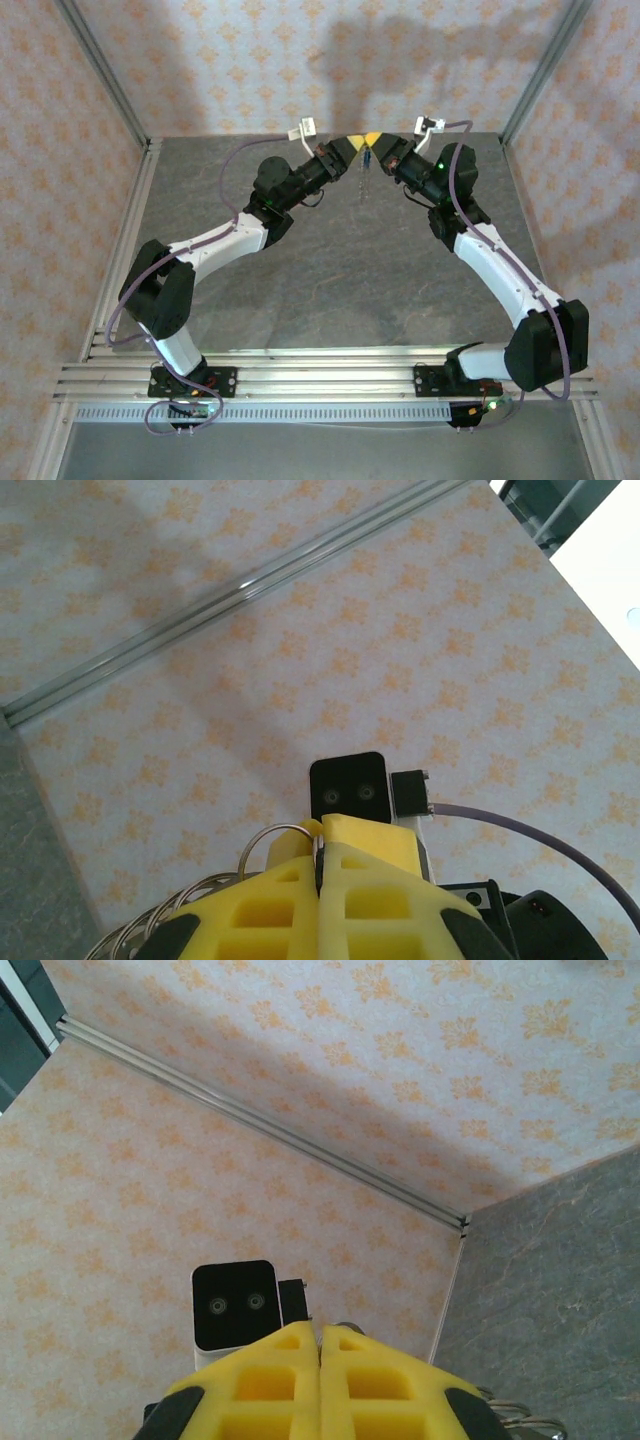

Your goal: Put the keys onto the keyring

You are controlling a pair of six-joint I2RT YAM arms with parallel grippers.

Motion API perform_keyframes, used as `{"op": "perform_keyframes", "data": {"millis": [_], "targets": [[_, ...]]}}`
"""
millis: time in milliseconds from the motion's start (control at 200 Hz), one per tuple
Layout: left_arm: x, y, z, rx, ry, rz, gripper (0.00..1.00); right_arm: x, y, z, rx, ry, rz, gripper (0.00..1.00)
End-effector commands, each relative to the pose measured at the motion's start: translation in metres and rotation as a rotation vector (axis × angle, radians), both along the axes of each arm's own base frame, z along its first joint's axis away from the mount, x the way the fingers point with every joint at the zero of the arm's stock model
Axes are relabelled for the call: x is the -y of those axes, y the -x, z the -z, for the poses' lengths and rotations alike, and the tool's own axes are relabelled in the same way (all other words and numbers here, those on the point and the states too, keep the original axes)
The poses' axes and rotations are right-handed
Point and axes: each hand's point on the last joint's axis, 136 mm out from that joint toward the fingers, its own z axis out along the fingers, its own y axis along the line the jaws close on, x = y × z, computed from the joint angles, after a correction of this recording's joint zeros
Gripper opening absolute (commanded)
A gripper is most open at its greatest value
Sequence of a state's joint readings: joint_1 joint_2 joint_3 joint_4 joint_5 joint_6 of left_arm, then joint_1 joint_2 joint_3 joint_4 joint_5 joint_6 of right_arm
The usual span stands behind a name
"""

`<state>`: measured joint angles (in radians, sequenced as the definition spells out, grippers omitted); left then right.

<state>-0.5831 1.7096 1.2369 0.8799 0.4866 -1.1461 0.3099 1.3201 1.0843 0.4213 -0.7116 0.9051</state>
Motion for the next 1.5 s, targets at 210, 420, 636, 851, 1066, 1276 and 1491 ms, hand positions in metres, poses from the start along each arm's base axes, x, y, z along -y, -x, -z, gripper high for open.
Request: {"op": "perform_keyframes", "data": {"millis": [210,420,636,851,1066,1276,1491], "targets": [[-0.02,0.011,-0.041,0.108,-0.011,-0.043,0.5,0.012,0.002,-0.011,0.076,0.003,-0.061,0.0],[-0.035,-0.001,-0.043,0.104,-0.118,-0.009,0.57,0.012,-0.002,-0.008,0.095,0.07,-0.151,0.0],[-0.042,-0.017,-0.029,0.098,-0.236,0.117,0.5,0.007,-0.011,-0.002,0.096,0.106,-0.27,0.0],[-0.027,-0.01,-0.022,0.123,-0.3,0.254,0.33,0.004,-0.017,-0.006,0.088,0.059,-0.315,0.0],[-0.009,-0.005,-0.014,0.117,-0.324,0.307,0.32,0.003,-0.021,-0.01,0.087,-0.018,-0.331,0.0],[0.001,-0.008,-0.004,0.095,-0.328,0.309,0.33,0.004,-0.021,-0.014,0.09,-0.049,-0.334,0.0],[0.003,-0.014,-0.004,0.089,-0.313,0.288,0.34,0.004,-0.019,-0.01,0.085,-0.045,-0.334,0.0]]}}
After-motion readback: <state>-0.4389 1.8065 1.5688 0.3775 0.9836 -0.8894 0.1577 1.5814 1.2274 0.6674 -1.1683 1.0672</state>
